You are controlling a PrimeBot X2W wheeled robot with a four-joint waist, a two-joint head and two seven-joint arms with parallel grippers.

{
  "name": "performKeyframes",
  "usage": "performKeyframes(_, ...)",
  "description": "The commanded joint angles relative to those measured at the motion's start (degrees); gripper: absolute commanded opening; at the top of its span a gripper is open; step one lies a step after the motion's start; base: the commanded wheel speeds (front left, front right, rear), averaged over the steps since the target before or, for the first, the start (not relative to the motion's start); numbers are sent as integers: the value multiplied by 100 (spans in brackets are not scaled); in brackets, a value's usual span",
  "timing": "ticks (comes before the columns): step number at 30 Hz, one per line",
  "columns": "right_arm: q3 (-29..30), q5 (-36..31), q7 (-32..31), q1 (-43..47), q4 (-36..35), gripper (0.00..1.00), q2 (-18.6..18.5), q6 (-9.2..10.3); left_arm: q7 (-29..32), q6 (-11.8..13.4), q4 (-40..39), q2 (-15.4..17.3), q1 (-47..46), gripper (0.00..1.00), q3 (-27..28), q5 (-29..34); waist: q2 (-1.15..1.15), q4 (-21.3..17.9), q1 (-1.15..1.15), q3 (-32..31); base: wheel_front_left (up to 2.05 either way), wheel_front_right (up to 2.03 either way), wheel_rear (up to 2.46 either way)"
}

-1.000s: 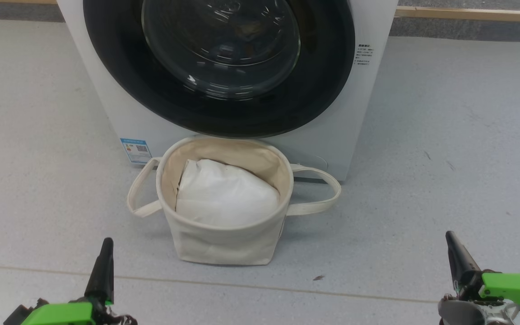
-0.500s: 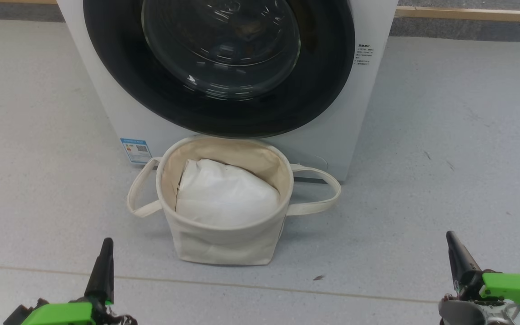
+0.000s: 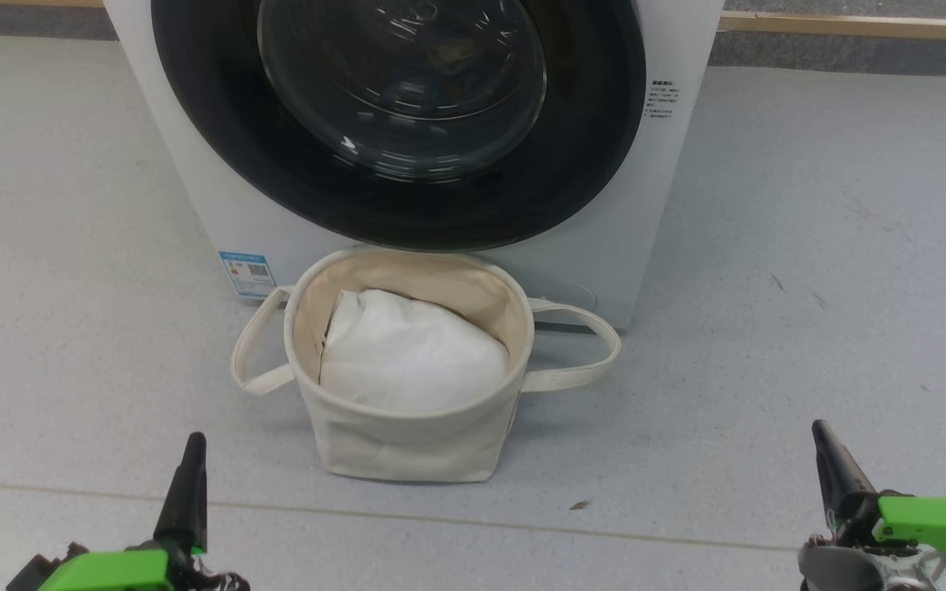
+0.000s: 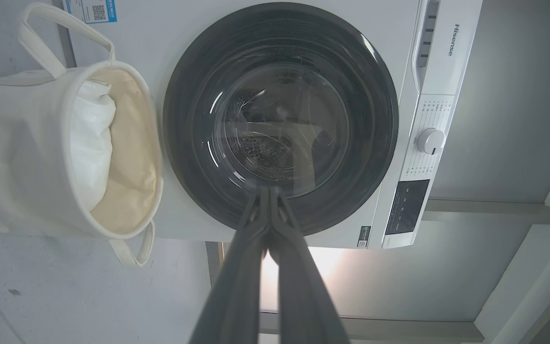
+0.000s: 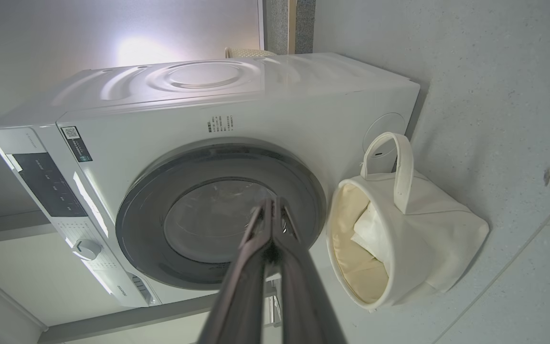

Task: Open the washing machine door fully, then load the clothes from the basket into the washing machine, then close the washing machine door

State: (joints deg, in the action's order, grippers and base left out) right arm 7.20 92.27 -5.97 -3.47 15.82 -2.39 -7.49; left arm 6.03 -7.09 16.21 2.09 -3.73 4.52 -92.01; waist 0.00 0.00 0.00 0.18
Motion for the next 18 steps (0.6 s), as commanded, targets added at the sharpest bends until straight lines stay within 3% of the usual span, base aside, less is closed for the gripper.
performKeyframes(1,-97,13,-28,-268,-181,0,-73,0,45,-40,-215,78,-246,0,198,-17,0,0,0,0,0,0,0)
performKeyframes(18,-89,7,-35,-269,-180,0,-67,0,45,-40,-216,78,-246,0,198,-17,0,0,0,0,0,0,0)
